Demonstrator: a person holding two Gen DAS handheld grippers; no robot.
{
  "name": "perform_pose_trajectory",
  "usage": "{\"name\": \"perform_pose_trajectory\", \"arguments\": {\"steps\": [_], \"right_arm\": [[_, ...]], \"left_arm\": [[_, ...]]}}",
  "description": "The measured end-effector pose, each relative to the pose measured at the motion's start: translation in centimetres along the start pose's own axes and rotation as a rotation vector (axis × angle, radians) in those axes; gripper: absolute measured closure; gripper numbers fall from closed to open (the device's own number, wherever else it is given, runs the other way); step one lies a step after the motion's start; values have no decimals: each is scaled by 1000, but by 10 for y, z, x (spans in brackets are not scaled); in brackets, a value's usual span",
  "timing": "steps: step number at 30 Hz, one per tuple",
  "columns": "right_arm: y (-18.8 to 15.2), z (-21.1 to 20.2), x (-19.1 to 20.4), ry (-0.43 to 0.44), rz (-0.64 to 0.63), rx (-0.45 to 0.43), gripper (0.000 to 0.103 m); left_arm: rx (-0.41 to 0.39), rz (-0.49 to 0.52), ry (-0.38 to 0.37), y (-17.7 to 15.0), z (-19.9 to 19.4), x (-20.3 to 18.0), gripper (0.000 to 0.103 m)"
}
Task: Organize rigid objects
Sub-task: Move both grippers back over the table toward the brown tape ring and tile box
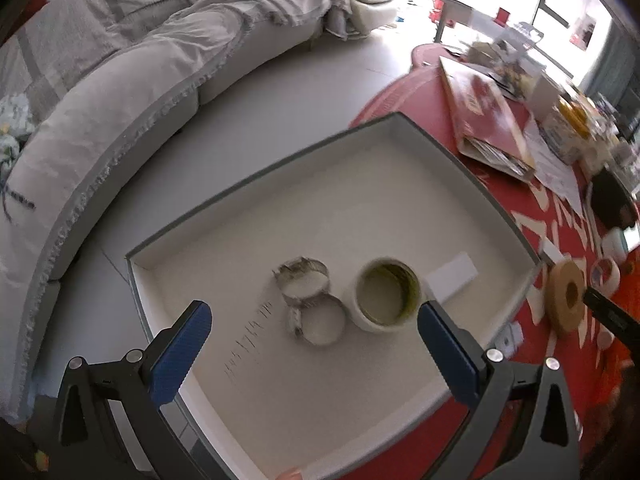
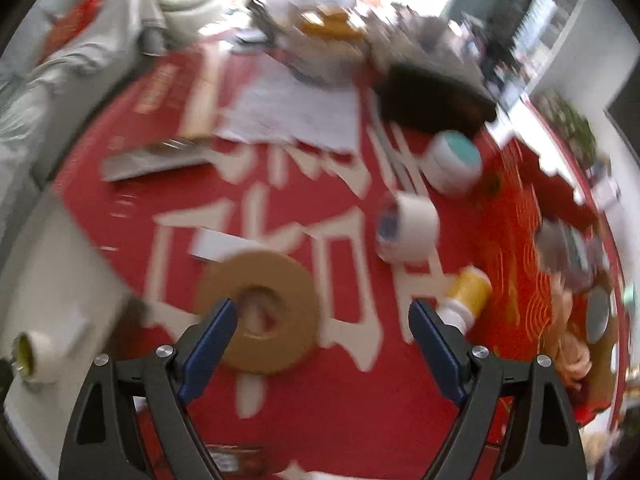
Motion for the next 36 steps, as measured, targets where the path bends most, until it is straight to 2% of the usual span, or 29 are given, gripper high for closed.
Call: {"name": "perform_pose_trajectory", "arguments": {"steps": [3,10,16,21,24,26,36], "right_arm": [[-3,21,-3,-46,-12,36,15],[-11,41,3,-40,-39,88,15],[-39,16,31,137,-183,88,15],[-77,-6,58,279,-377,93,15],[-105,-21,64,290,-516,79,15],[-120,-30,60,312,-544,92,15],[-192,-57,20,382,-550,183,15]], "left_arm": [[-1,31,-8,-4,-5,-5,0],[-8,51,-14,-9,-12,-11,0],[-6,75,-23,-17,-17,-19,0],[0,106,-31,-29,-23,-23,0],[2,134,-41,-38,-27,-27,0],[-1,158,-43,-46,-30,-30,0],[2,287,-56,-88,-49,-61,0]]}}
Point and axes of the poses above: each gripper's, at about its wrist camera, not at the fingertips, and z roughly the way its jaws point, x to its left, y to its top, the point moved 3 cm from there along z, roughly the way its jaws point, and after that the axes turned 5 degrees about -x, right-handed, at the moved point
